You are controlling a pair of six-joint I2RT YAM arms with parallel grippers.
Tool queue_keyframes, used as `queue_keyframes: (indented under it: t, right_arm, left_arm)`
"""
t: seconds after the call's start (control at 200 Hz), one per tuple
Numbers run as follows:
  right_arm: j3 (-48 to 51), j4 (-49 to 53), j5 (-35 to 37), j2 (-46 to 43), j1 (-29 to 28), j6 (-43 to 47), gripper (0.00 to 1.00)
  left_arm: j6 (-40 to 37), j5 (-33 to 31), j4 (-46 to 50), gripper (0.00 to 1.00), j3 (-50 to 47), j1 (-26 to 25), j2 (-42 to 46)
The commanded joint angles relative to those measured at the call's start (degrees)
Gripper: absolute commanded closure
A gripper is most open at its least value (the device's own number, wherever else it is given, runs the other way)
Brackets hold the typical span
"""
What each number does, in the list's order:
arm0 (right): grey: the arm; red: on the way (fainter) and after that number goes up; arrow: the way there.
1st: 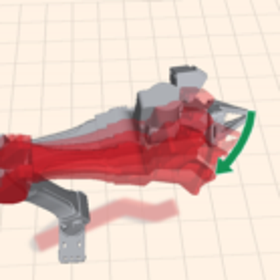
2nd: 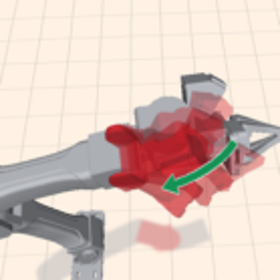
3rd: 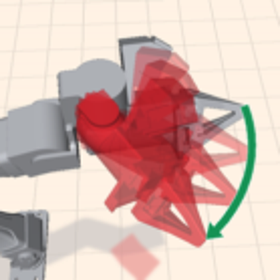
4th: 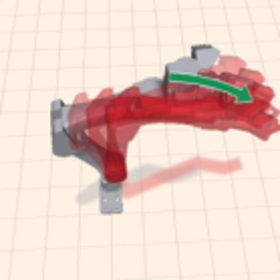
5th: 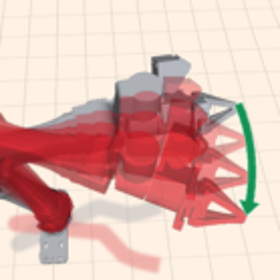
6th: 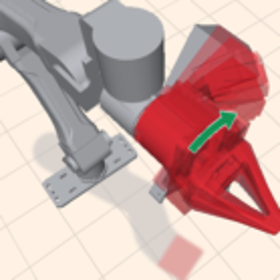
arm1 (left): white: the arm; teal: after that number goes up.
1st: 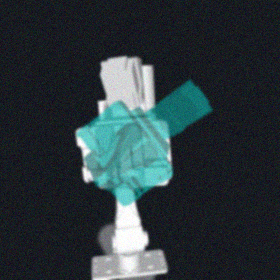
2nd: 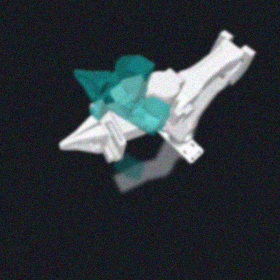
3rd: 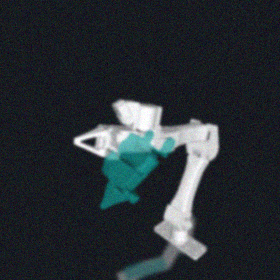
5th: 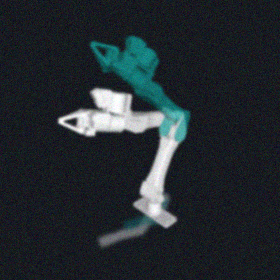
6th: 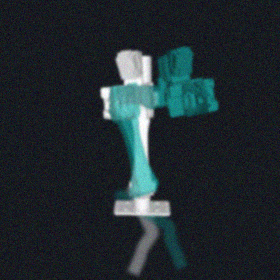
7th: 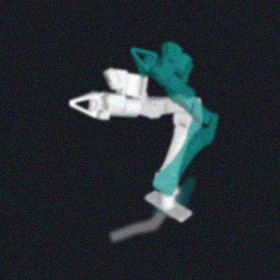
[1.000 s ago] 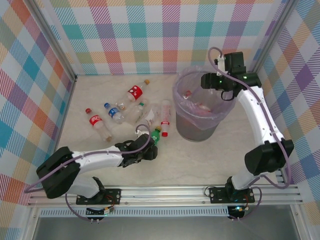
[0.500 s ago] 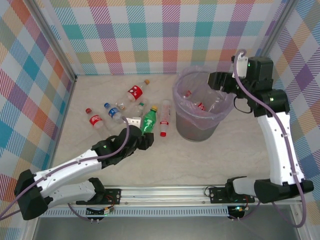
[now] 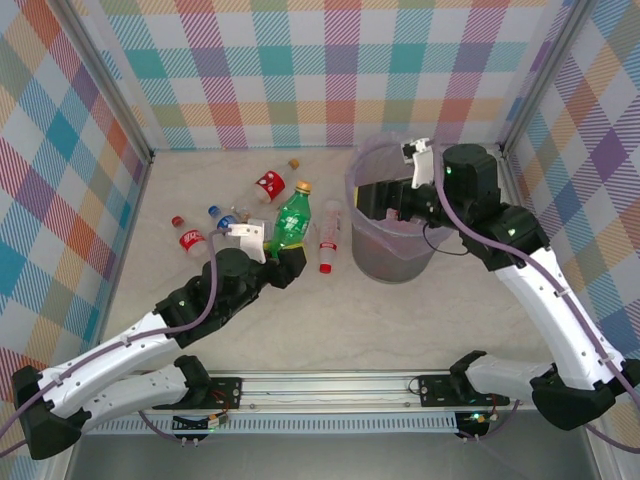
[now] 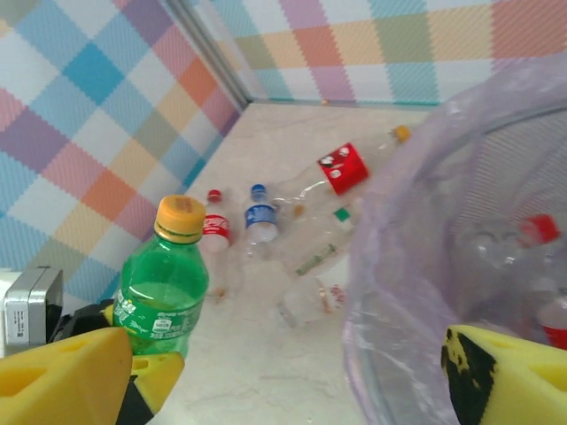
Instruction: Put the plastic bottles in the bin
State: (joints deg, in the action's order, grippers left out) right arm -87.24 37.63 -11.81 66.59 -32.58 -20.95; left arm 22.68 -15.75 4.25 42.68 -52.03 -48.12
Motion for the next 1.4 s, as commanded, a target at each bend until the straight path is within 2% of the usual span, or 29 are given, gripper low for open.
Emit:
queue_keyframes:
  t: [0.0, 0.1, 0.19, 0.295, 0.49, 0.73, 1.05, 1.115, 1.205, 1.255, 1.39]
  right_arm:
    - [1.54, -7.94, -4.44, -0.67, -1.92, -3.40, 0.06]
    - [-0.44, -8.25, -4.19, 3.00, -4.59, -2.83, 0.05]
    - [-1.06, -9.47, -4.06, 5.37, -6.38, -2.23, 0.05]
    - [-0.82, -10.45, -3.11, 7.19, -6.62, -3.09, 0.05]
    - [-0.16, -12.20, -6.86, 9.71, -7.57, -5.35, 0.09]
    - [2.78, -13.82, -9.37, 10.48, -8.81, -7.39, 0.23]
    - [4.76, -12.04, -4.88, 10.23, -8.82, -7.29, 0.45]
    - [4.70, -12.08, -4.03, 10.22, -8.76, -7.02, 0.47]
    - [4.11, -12.42, -3.28, 10.48, -8.82, -6.73, 0.51]
    - [3.64, -12.40, -2.51, 10.73, -8.80, -6.28, 0.54]
    - [3.30, -13.29, 1.76, 10.02, -7.68, -4.40, 0.59]
  left_arm:
    - [-0.22, 5.30, -9.76, 0.52, -2.89, -0.69, 0.92]
    - [0.56, 7.30, -15.60, 0.52, -5.29, -1.19, 0.34]
    - [0.34, 8.95, -16.47, 0.52, -4.95, -1.56, -0.78]
    - [-0.21, 10.41, -17.89, 0.53, -4.62, -2.02, -1.95]
    - [-0.34, 10.60, -21.57, 0.53, -5.06, -2.20, -3.21]
    - [-1.57, 8.88, -23.92, 0.54, -4.75, -2.20, -5.15]
    - [-3.18, 7.83, -27.24, 0.51, -5.17, -2.20, -7.68]
    - [-3.48, 7.73, -26.15, 0.47, -4.56, -2.20, -7.89]
    - [-4.34, 6.35, -23.15, 0.28, -3.09, -2.20, -8.35]
    - [-4.83, 5.99, -21.64, 0.23, -2.28, -2.20, -8.79]
    - [-4.81, 4.53, -18.57, 0.00, -1.18, -2.16, -7.54]
